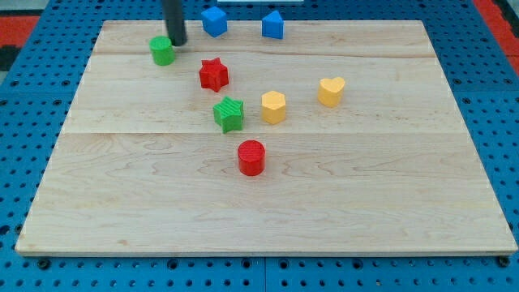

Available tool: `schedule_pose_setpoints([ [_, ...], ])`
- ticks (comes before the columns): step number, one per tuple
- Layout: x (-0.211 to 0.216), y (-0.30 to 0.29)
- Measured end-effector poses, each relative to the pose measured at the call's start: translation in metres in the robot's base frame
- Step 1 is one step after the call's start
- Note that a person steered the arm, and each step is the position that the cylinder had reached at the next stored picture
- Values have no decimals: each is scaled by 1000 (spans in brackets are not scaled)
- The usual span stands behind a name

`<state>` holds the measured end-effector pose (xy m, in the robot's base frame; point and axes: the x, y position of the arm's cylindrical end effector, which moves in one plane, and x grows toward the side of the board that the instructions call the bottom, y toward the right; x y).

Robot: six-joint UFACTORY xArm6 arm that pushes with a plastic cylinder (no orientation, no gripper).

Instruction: Place blue cube to the top center of the board

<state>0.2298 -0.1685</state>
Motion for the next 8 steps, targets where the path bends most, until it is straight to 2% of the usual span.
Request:
schedule_pose_setpoints([
  [1,-34,-39],
  [3,-38,-33],
  [5,-34,116],
  [7,36,121],
  [8,38,129],
])
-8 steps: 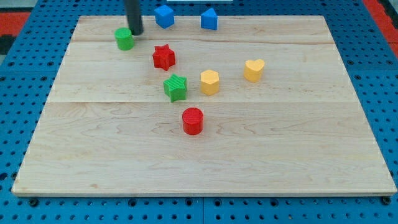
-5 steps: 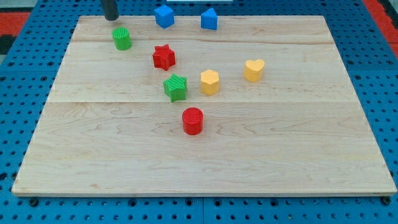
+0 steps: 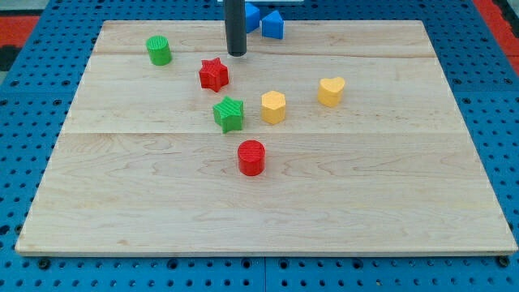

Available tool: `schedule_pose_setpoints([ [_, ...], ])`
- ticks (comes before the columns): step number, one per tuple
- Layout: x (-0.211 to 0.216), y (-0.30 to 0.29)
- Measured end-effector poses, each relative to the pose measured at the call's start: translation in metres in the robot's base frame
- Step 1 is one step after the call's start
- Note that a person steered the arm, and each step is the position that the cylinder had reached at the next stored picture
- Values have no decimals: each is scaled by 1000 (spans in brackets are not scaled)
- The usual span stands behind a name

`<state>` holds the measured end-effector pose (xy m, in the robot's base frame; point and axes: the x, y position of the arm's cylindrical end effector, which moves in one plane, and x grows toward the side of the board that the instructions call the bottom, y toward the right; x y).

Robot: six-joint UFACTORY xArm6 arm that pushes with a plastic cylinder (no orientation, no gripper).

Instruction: Place blue cube to the top center of the board

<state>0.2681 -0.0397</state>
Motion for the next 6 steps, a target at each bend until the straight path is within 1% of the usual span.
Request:
schedule_pose_setpoints([
  [1,0,0],
  [2,0,-19],
  [3,0,-73],
  [4,0,-54],
  [5,11,-80],
  [6,62,-102],
])
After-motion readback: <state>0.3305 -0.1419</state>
